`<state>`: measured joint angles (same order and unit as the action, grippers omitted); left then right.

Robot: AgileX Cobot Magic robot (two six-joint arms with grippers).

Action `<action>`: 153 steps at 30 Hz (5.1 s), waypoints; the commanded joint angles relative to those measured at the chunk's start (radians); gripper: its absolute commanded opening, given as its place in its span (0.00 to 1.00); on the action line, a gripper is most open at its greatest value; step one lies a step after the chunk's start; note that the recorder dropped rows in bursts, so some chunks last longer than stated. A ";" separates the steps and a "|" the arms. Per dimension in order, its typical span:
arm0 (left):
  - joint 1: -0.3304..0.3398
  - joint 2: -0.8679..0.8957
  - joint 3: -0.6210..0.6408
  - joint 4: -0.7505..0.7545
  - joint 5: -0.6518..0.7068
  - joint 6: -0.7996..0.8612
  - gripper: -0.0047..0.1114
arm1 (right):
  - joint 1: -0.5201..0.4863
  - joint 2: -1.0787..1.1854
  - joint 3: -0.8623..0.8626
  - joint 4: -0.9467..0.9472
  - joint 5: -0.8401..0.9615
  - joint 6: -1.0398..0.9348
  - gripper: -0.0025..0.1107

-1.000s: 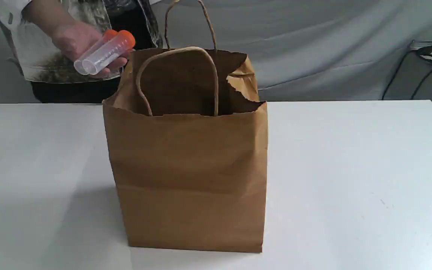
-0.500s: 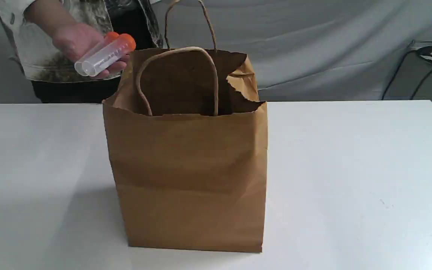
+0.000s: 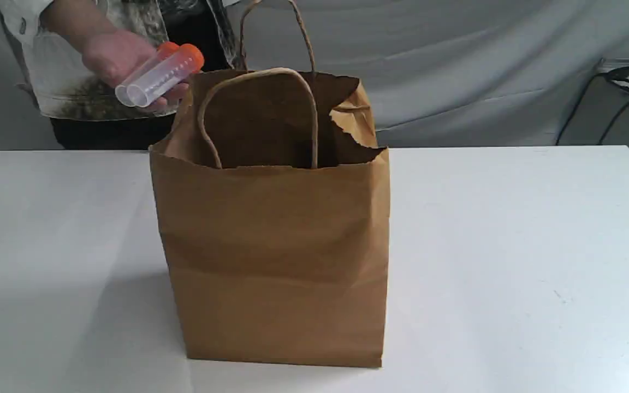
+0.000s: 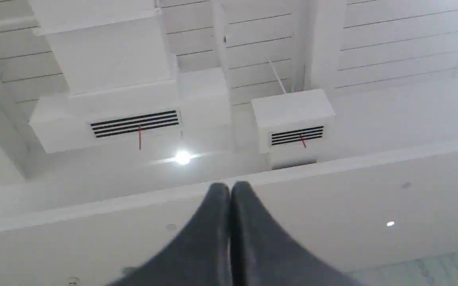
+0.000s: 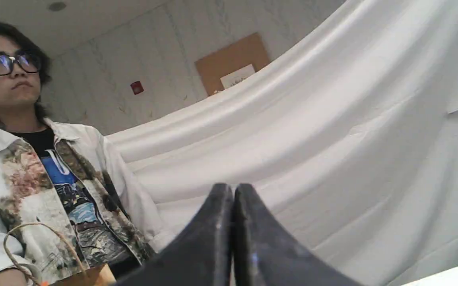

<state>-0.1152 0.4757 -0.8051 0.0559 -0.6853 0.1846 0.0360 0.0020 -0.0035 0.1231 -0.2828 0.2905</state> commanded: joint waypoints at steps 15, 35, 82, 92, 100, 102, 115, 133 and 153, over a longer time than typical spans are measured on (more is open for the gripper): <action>-0.005 0.372 -0.359 0.264 0.002 -0.233 0.04 | 0.004 -0.002 0.003 -0.007 0.008 0.002 0.02; -0.005 0.839 -0.701 0.186 0.242 -0.629 0.04 | 0.004 -0.002 0.003 -0.007 0.150 0.002 0.02; 0.246 1.155 -1.050 -0.606 1.650 -0.016 0.05 | 0.004 -0.002 0.003 -0.007 0.249 0.002 0.02; 0.126 1.297 -1.211 -0.609 1.906 0.089 0.27 | 0.004 -0.002 0.003 -0.009 0.273 0.002 0.02; 0.100 1.405 -1.248 -0.617 1.906 0.112 0.56 | 0.004 -0.002 0.003 -0.012 0.427 0.002 0.02; 0.100 1.428 -1.248 -0.675 1.905 0.126 0.59 | 0.004 -0.002 0.003 -0.012 0.426 0.002 0.02; 0.116 1.464 -1.248 -0.697 1.840 0.062 0.65 | 0.004 -0.002 0.003 -0.012 0.405 0.002 0.02; 0.029 1.552 -1.248 -0.738 1.896 0.102 0.67 | 0.004 -0.002 0.003 -0.012 0.405 0.004 0.02; -0.042 1.563 -1.326 -0.619 1.906 0.106 0.67 | 0.004 -0.002 0.003 -0.012 0.421 0.002 0.02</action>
<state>-0.1330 2.0516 -2.1265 -0.5473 1.2231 0.2868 0.0360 0.0020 -0.0035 0.1231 0.1339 0.2942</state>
